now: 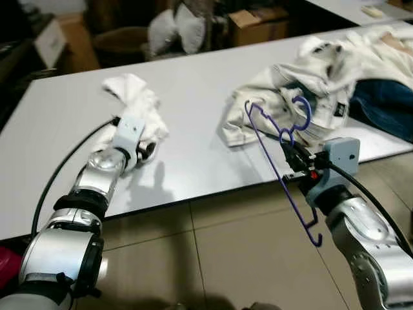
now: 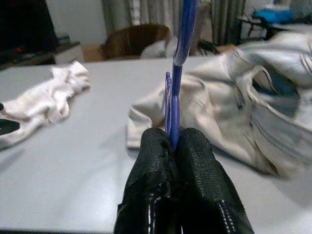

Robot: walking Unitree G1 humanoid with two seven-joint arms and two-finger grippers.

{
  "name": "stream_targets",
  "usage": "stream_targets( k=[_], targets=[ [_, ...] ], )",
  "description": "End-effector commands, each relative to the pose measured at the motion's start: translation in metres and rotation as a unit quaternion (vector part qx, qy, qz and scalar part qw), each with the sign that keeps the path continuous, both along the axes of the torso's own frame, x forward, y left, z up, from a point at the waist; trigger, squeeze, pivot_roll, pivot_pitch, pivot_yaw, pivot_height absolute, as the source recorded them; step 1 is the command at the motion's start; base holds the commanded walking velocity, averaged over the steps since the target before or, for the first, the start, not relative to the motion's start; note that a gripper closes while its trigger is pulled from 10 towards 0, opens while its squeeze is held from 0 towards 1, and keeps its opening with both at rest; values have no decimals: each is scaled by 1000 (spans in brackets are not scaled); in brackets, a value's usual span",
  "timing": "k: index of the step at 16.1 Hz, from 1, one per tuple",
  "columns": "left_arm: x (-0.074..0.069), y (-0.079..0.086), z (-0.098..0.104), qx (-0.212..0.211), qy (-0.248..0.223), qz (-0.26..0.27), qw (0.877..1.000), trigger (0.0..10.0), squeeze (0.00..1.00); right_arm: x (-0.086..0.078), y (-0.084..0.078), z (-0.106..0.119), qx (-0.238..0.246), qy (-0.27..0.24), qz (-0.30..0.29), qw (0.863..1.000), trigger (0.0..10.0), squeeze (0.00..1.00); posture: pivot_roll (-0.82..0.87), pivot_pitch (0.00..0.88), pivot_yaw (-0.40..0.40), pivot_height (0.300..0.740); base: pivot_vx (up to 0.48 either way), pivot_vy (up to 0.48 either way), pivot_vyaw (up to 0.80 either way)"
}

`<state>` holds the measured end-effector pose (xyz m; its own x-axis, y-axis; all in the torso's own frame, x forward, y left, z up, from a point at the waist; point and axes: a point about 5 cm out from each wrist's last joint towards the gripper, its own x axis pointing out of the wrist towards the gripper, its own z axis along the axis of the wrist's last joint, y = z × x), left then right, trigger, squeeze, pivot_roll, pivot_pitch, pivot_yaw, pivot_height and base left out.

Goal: Hang hanger

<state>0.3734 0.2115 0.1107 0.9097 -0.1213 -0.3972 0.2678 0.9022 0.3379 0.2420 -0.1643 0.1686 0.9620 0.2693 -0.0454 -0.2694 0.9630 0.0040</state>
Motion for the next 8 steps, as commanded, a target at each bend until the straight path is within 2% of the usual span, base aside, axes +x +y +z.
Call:
stream_targets(
  k=[1, 5, 7, 8],
  targets=[
    [0, 8, 1, 21, 8, 3, 1000, 0, 0, -3, 2, 4, 3, -1, 1, 1000, 10000, 0, -267, 110, 114, 740, 0, 0, 0],
    [-1, 11, -1, 15, 28, -15, 999, 0, 0, -6, 2, 5, 7, 2, -10, 1000, 10000, 0, -274, 93, 117, 740, 0, 0, 0],
    [-2, 12, -3, 18, 33, -12, 999, 0, 0, -4, 3, 6, 8, 2, -10, 1000, 10000, 0, -261, 81, 105, 740, 0, 0, 0],
    [-3, 17, -4, 31, 29, 5, 999, 0, 0, 0, 6, 7, 10, 0, -4, 1000, 10000, 0, -253, 76, 96, 740, 0, 0, 0]
  ],
)
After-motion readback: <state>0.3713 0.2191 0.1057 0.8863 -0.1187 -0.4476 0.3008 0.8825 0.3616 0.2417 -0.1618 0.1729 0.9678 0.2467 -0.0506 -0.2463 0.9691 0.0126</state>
